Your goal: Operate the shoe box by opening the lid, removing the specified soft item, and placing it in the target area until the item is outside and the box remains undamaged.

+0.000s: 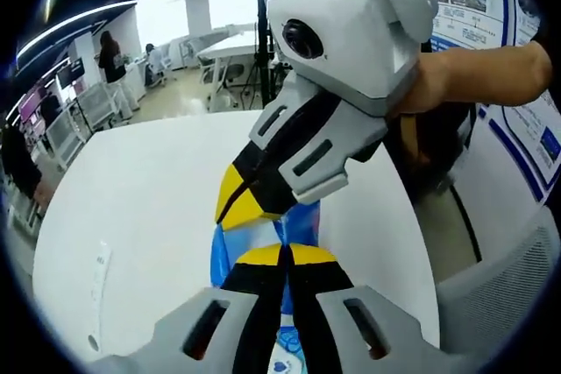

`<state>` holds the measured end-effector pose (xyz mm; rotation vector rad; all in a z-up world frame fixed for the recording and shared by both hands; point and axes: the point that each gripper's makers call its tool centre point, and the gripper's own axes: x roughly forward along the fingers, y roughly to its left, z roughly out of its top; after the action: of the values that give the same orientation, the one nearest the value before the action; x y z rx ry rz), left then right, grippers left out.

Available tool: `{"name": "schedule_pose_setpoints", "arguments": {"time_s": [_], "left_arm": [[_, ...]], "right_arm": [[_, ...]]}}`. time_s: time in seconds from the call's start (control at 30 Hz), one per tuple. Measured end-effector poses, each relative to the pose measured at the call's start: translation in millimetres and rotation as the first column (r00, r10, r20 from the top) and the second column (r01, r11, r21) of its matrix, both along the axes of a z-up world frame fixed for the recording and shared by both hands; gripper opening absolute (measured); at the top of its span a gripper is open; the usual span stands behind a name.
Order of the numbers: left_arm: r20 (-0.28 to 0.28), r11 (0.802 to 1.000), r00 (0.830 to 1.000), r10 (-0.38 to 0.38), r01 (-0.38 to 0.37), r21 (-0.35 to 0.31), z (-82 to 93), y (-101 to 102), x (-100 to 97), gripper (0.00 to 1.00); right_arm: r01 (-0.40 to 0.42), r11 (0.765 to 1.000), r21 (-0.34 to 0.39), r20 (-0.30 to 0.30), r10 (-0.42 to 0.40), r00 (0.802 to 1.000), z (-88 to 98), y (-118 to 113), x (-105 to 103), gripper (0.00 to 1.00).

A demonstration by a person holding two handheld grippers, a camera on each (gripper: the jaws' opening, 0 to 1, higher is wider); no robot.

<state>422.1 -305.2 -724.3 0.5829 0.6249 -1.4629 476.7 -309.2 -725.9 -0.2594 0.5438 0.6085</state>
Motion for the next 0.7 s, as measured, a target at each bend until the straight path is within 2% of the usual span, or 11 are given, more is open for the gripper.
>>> {"name": "schedule_pose_setpoints", "arguments": {"time_s": [0.27, 0.7], "left_arm": [[-0.025, 1.0, 1.0, -0.008, 0.008, 0.017, -17.5, -10, 0.2, 0.0], [-0.063, 0.999, 0.998, -0.004, 0.006, 0.043, -43.5, -17, 1.6, 0.0]], "right_arm": [[0.014, 1.0, -0.001, -0.028, -0.014, 1.0, -17.7, -11, 2, 0.0], [0.035, 0.999, 0.012, -0.073, -0.034, 0.997, -41.6, -15, -3, 0.0]]}}
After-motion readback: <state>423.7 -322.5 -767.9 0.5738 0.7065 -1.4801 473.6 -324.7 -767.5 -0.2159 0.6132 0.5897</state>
